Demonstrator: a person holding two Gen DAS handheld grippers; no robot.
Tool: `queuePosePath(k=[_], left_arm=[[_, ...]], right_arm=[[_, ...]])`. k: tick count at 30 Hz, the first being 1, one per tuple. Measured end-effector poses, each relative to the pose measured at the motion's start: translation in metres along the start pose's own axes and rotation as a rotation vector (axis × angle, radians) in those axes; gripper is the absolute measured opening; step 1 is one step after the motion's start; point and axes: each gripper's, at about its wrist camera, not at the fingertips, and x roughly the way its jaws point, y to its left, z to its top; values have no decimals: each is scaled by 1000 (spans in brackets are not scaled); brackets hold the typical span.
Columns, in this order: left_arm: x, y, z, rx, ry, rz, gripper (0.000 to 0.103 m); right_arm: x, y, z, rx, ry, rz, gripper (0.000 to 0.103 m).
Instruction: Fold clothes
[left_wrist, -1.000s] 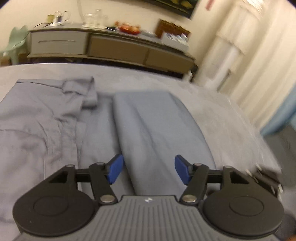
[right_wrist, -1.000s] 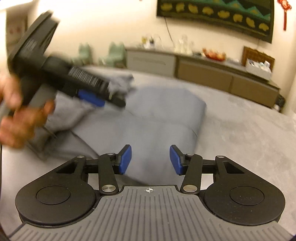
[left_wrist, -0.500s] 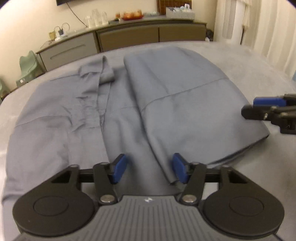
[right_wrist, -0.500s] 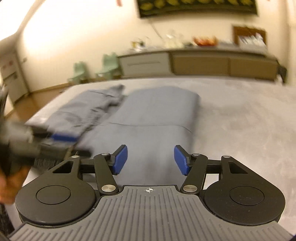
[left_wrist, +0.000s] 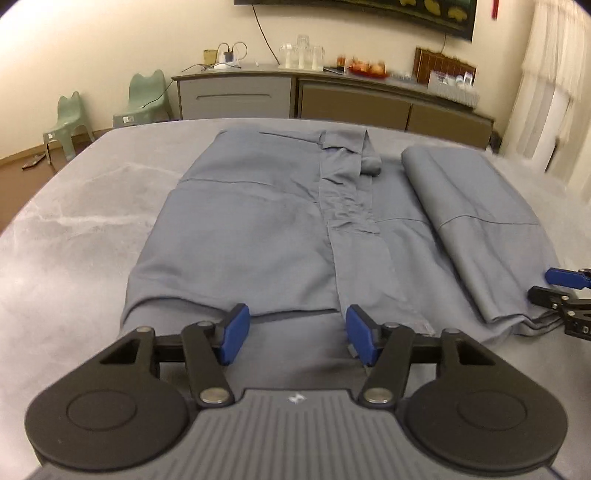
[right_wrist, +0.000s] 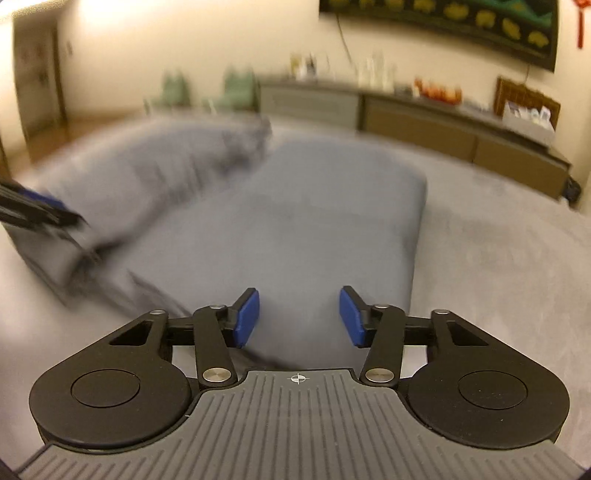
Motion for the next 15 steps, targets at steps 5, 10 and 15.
queuePosePath(k=[5,10,15], left_arm=[[2,-1,2,-8,7,-24,59],[-18,-31,-15,73,41,-60,59],[-27,-75,-20,171,63,-100,62]], right_arm=[[-2,-5,4,60,24,-38,57],[-28,-14,6,222,-53,13,71],[-45,-52,37,310,20,10,81]])
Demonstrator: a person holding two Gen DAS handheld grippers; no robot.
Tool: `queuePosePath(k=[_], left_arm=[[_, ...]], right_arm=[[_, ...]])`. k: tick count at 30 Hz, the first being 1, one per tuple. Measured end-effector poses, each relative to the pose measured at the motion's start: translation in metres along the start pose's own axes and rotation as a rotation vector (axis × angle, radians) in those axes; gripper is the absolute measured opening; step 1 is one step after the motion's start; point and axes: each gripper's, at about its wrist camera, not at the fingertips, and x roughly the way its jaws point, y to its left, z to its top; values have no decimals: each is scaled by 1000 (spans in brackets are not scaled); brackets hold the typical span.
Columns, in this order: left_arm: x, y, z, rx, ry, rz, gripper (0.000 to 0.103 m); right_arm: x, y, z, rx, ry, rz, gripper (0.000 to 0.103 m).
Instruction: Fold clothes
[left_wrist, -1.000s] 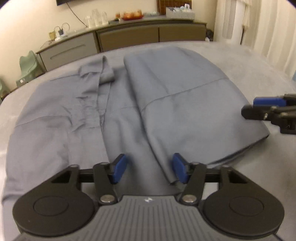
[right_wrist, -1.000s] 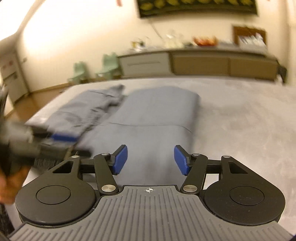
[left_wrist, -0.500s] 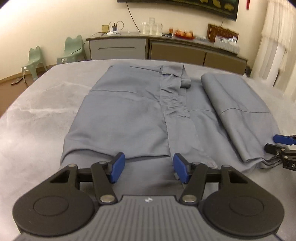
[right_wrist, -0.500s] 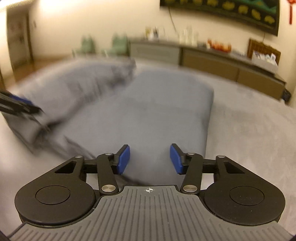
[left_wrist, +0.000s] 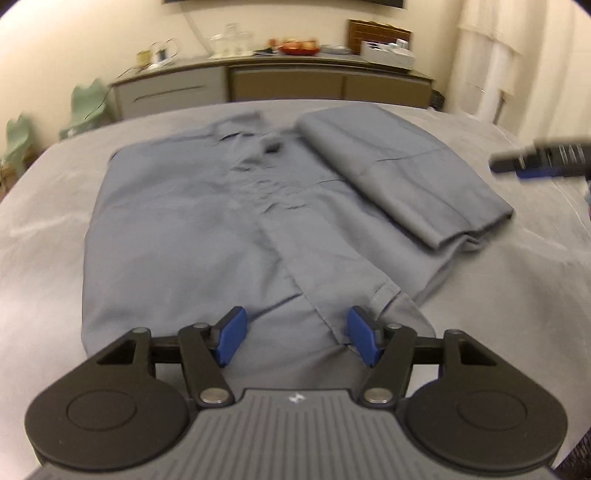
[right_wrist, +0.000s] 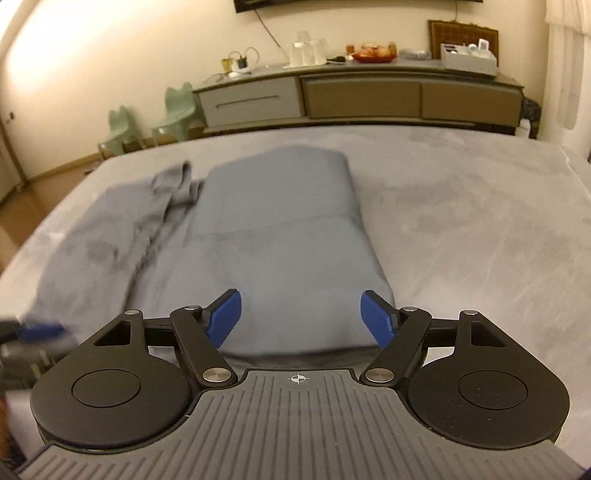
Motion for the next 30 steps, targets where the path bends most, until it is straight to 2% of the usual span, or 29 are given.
queuePosePath(k=[2,4,7,8,9,10,11,12,13,14,15,17,20,22,24,25,26,28,29,30], left_arm=[[-6,2,8,-39,-3,6,62],[-21,4,23,-86,-55,-10,62],[-36,-5,61,-99,-108,-49,73],[-38,-12,75,-88,-114,-56,75],[-33,-23,93,-59,-112,-56,77],[-27,-35,111,-30,-109,-56,83],[-22,-46,129,-1,-107,-56,90],[-9,-59,147,24,-88,-60,91],[4,-71,165,48,-69,-63,91],[22,-82,183,62,-27,-61,91],[40,-95,196,74,7,-58,91],[72,-115,217,93,66,-50,91],[112,-139,227,144,184,-93,91],[122,-150,222,201,228,-101,91],[125,-159,210,311,223,-54,61],[123,-155,205,319,223,-45,36],[122,-150,200,326,222,-37,31],[102,-128,192,274,179,-71,25],[85,-115,191,236,143,-92,24],[67,-101,189,198,107,-113,24]], right_arm=[[1,-14,13,-15,13,-6,85],[9,-30,17,-40,37,-13,85],[25,-61,6,3,23,33,85],[35,-68,4,35,30,70,80],[47,-72,3,70,65,113,60],[57,-73,5,91,96,146,49],[63,-67,8,74,109,150,47],[66,-61,9,32,107,139,37],[66,-56,11,-2,99,130,32],[62,-51,13,-26,81,120,14],[59,-46,15,-50,64,111,9],[43,-28,17,-150,3,75,5],[18,2,12,-301,-90,34,5],[9,19,8,-370,-137,24,5],[2,33,5,-424,-176,25,5],[1,38,4,-437,-185,30,5],[1,42,4,-447,-189,37,5],[-1,48,1,-456,-211,61,5],[-5,50,0,-450,-232,89,8],[-14,51,-1,-432,-262,134,16]])
